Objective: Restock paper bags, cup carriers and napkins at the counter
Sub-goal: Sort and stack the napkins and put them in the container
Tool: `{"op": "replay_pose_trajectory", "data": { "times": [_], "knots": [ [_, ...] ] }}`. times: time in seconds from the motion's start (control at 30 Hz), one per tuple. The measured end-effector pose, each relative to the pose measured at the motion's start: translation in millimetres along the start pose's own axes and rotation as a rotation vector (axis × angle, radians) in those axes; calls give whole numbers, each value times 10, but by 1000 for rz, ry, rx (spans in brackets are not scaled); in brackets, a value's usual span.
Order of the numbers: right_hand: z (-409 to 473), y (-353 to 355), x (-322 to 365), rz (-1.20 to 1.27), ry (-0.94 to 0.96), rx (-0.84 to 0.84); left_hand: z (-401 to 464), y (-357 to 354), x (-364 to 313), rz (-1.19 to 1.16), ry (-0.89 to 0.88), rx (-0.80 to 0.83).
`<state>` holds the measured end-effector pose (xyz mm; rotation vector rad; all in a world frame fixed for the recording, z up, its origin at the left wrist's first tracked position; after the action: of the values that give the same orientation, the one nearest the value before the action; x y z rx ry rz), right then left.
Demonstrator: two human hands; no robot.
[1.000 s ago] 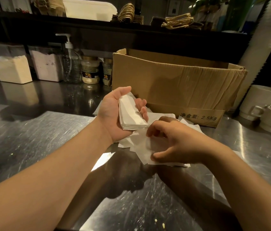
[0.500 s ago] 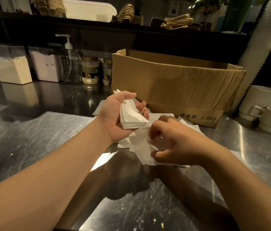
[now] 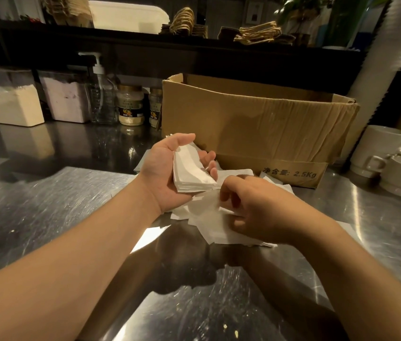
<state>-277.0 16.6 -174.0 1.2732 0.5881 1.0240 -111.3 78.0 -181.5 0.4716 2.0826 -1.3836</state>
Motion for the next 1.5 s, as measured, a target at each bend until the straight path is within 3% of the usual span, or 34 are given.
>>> {"op": "replay_pose_trajectory", "data": {
  "times": [0.13, 0.33, 0.57, 0.7, 1.03, 1.23, 1.37, 1.5],
  "knots": [
    [-6, 52, -4, 20, 30, -150, -5, 3, 26, -6, 13, 30],
    [-58, 161, -18, 611, 3, -317, 4, 3, 6, 34, -29, 59],
    [-38, 216, -87, 1317, -47, -172, -57, -39, 42, 224, 21, 103],
    [-28, 221, -106, 1430, -184, -207, -68, -32, 114, 359, 40, 105],
    [35, 54, -119, 1225, -470, -316, -28, -33, 216, 474, 71, 340],
    [33, 53, -93, 1126, -525, -438, -97, -76, 219, 435, 35, 271],
    [31, 62, -85, 978, -417, -569, -118, -74, 197, 379, 19, 263],
    [33, -38, -66, 740, -168, -427, -105, -75, 193, 344, 25, 317]
  ]
}}
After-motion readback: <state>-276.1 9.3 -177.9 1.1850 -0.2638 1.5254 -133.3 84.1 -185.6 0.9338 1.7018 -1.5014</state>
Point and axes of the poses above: each hand's wrist, its own z-axis towards the middle knuckle, its own y-axis out of the back of the hand, x = y × z, the point moved 2 cm from there along z, towards the middle knuckle, and after that the axes turned 9 degrees about -x, right-handed, at the moved point
